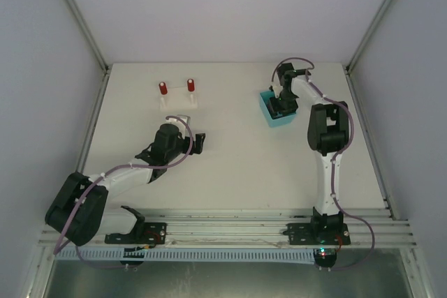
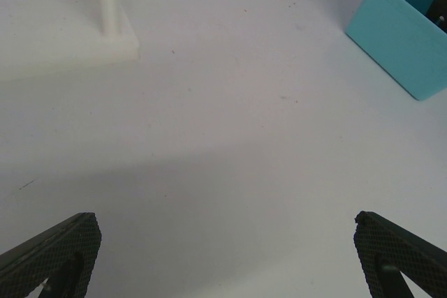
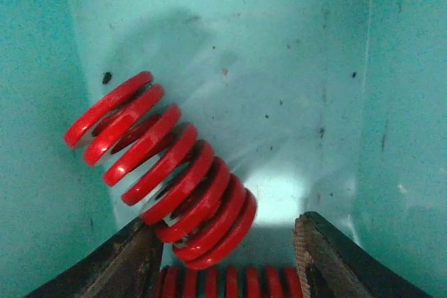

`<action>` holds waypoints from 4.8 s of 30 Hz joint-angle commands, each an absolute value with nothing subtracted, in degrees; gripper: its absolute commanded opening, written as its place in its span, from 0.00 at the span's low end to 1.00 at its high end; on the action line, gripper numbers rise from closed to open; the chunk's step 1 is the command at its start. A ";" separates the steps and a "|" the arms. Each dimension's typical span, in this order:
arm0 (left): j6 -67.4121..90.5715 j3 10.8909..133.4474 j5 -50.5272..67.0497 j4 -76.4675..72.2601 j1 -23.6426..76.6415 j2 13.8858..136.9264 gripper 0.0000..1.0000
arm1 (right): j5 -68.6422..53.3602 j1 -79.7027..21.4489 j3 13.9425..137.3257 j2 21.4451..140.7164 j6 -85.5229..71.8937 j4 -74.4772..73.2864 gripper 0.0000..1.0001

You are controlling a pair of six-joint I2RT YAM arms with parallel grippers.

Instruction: Install the large spring

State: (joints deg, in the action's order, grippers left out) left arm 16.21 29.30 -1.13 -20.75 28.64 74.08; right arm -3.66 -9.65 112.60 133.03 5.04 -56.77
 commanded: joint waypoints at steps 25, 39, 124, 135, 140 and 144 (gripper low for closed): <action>15.28 31.82 -1.86 -20.65 28.91 75.37 0.99 | -2.78 -10.85 100.74 120.41 1.87 -36.57 0.14; 15.21 31.73 -2.02 -20.75 28.92 75.32 0.99 | 15.80 -14.96 107.24 128.58 3.49 -38.43 0.33; 23.22 22.63 0.04 -29.31 26.02 65.33 0.99 | 5.65 -15.38 84.95 104.57 1.72 -28.11 0.18; 22.82 23.68 14.67 -35.51 26.15 69.44 0.91 | -0.34 -24.53 68.19 89.49 -3.23 -18.00 0.18; 24.83 24.67 17.48 -35.84 26.37 69.82 0.87 | -1.51 -28.96 60.09 83.06 -3.11 -10.19 0.17; 28.07 26.45 20.72 -35.87 26.37 70.50 0.80 | -1.74 -32.61 52.35 79.32 -1.55 -1.68 0.17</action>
State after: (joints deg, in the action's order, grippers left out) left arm 24.56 22.87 15.62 -33.63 26.26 69.95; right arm -0.60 -29.98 57.39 82.76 -2.33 -12.62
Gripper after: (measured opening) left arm 0.828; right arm 0.338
